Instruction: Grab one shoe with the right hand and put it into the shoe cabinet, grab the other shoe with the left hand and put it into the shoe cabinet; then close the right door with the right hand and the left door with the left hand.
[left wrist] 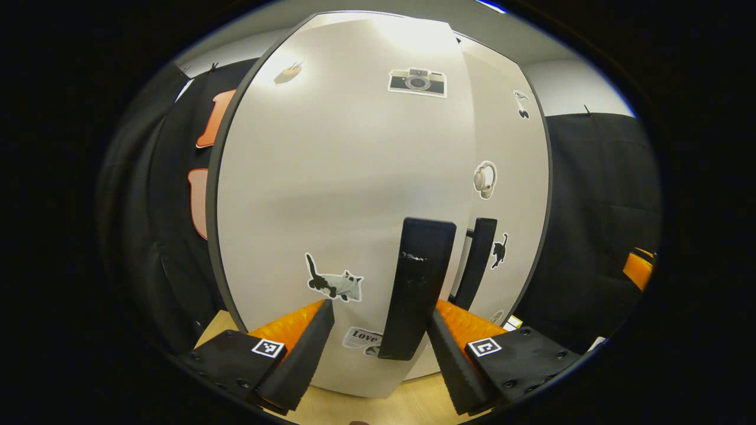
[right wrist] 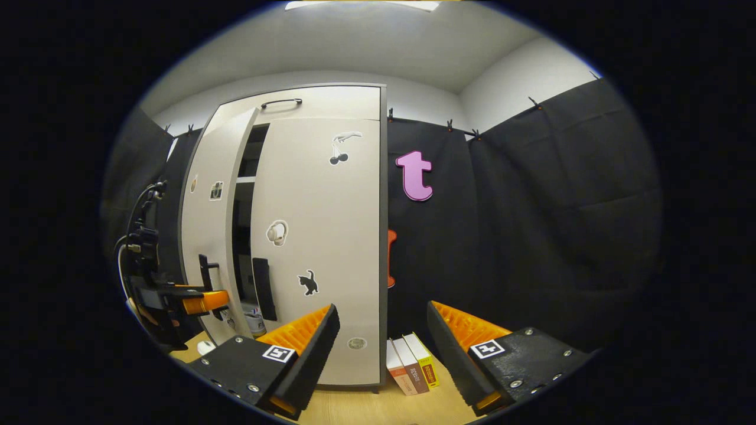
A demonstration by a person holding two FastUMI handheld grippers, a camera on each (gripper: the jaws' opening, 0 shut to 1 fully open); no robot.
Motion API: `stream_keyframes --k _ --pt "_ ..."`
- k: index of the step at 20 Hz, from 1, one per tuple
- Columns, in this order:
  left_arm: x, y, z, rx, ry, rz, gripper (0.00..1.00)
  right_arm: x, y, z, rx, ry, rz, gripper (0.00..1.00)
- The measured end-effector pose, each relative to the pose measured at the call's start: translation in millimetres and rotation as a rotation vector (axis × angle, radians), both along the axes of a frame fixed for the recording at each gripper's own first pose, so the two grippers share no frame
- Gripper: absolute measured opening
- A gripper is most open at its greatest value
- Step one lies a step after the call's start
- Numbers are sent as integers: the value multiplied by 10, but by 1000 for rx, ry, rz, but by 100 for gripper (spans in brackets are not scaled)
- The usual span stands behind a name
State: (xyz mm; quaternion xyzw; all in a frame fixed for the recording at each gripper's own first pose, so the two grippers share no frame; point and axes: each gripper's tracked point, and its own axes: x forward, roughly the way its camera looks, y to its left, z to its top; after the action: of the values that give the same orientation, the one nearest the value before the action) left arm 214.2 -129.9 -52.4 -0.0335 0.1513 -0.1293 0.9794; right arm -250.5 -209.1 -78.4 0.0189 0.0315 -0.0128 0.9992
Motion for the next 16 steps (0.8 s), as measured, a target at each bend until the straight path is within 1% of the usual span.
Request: stream_keyframes --k 6,7,8,9,13,14,15,16 --pt "152 -58 -11 2 6 39 97 1 -199 -62 19 7 -19 92" --pt "182 -65 -15 7 5 46 97 3 -232 -77 20 8 -23 92" --pt "213 -71 -17 16 3 51 99 9 -262 -86 20 10 -27 92" --pt "251 -78 -14 25 -1 57 97 0 -300 -99 20 10 -33 92" --pt "346 -106 -44 53 -4 75 97 9 -408 -155 27 15 -48 92" --pt "357 -111 -66 64 2 81 99 27 -423 -167 28 18 -50 92" --pt "338 -98 -97 75 20 85 97 35 -440 -177 29 20 -52 92" --pt "297 -87 -102 80 32 87 97 50 -458 -175 29 22 -53 92"
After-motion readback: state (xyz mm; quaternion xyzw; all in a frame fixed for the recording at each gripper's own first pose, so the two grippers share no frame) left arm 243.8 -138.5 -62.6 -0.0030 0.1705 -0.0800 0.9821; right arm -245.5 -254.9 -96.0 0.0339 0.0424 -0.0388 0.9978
